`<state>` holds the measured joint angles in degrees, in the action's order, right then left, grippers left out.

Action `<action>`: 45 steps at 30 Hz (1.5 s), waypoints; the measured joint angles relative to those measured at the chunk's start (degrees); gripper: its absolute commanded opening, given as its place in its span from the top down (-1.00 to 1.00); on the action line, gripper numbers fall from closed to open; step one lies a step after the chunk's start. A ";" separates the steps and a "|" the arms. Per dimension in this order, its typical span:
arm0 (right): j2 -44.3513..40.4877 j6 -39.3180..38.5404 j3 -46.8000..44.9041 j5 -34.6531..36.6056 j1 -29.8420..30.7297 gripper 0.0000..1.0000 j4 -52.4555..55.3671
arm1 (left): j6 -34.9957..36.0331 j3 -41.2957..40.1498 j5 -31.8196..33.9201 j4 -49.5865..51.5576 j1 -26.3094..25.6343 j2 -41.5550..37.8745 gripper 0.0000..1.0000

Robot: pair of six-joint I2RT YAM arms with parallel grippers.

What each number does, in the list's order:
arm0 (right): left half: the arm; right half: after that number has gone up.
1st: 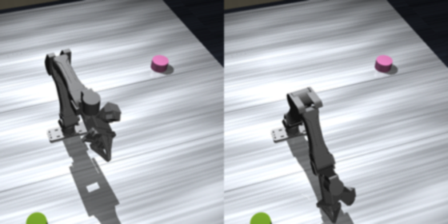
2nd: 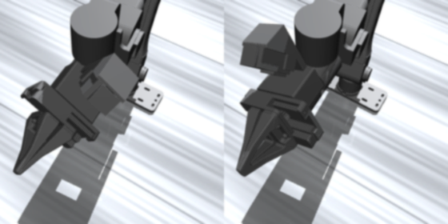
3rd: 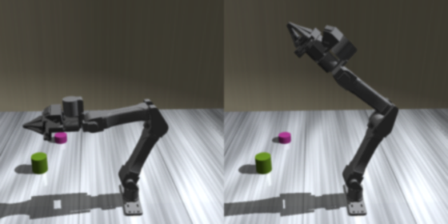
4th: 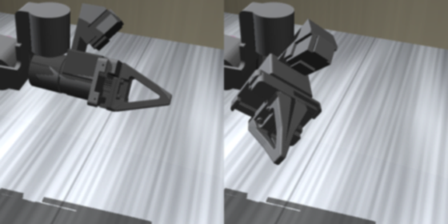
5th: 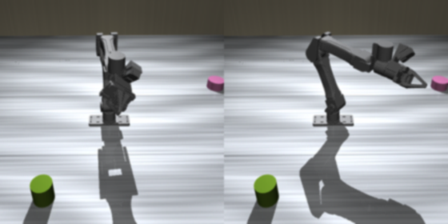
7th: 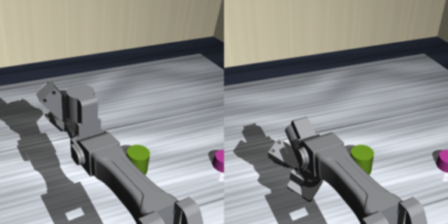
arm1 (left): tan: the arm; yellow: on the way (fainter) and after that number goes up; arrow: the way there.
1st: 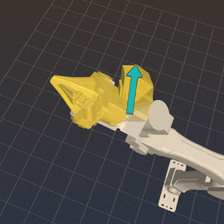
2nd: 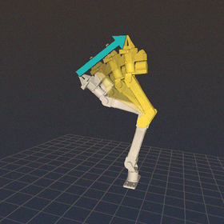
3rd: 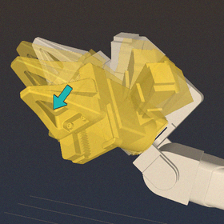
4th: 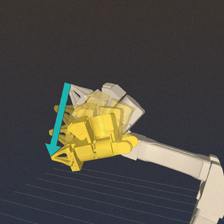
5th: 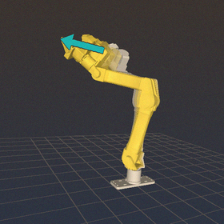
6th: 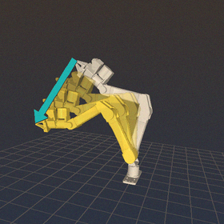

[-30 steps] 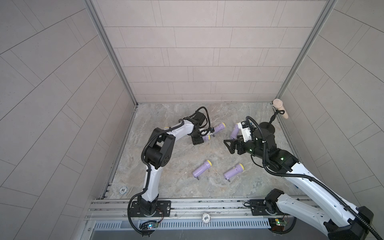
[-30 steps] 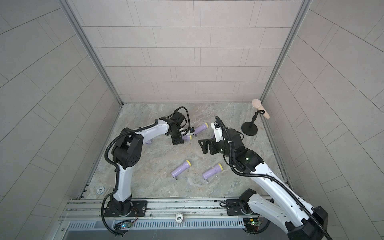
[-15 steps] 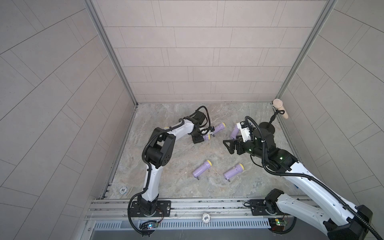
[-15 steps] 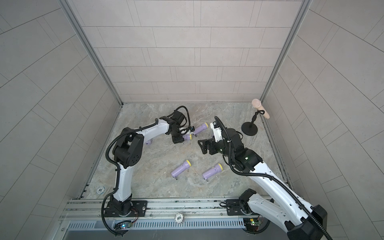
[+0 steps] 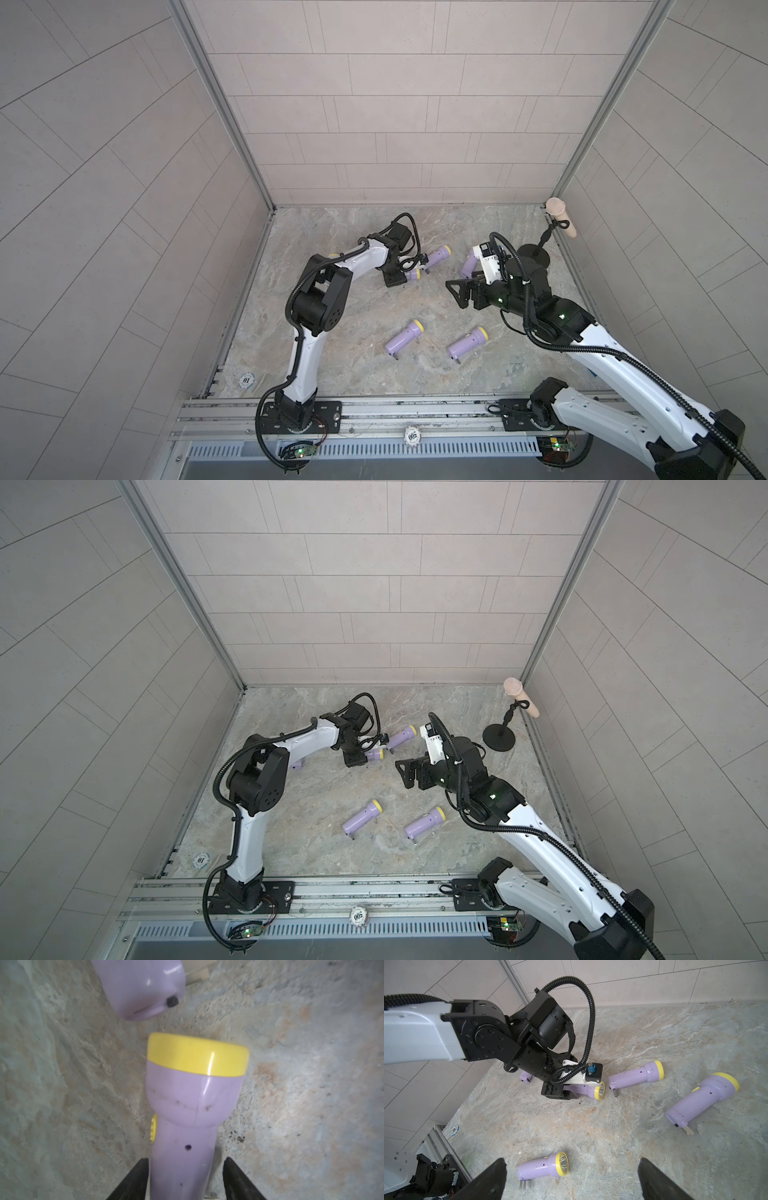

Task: Close the plug at the bottom of the flashlight
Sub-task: Pick up the flashlight from the center of the board.

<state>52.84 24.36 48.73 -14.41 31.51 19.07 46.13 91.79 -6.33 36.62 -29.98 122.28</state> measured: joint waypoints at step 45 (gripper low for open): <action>0.17 0.02 0.00 -1.03 0.00 -0.99 -0.81 | -0.39 -0.28 0.02 -1.22 0.35 0.22 1.00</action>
<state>53.01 24.38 48.73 -15.44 31.51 18.26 45.74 91.50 -6.31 35.40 -29.63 122.50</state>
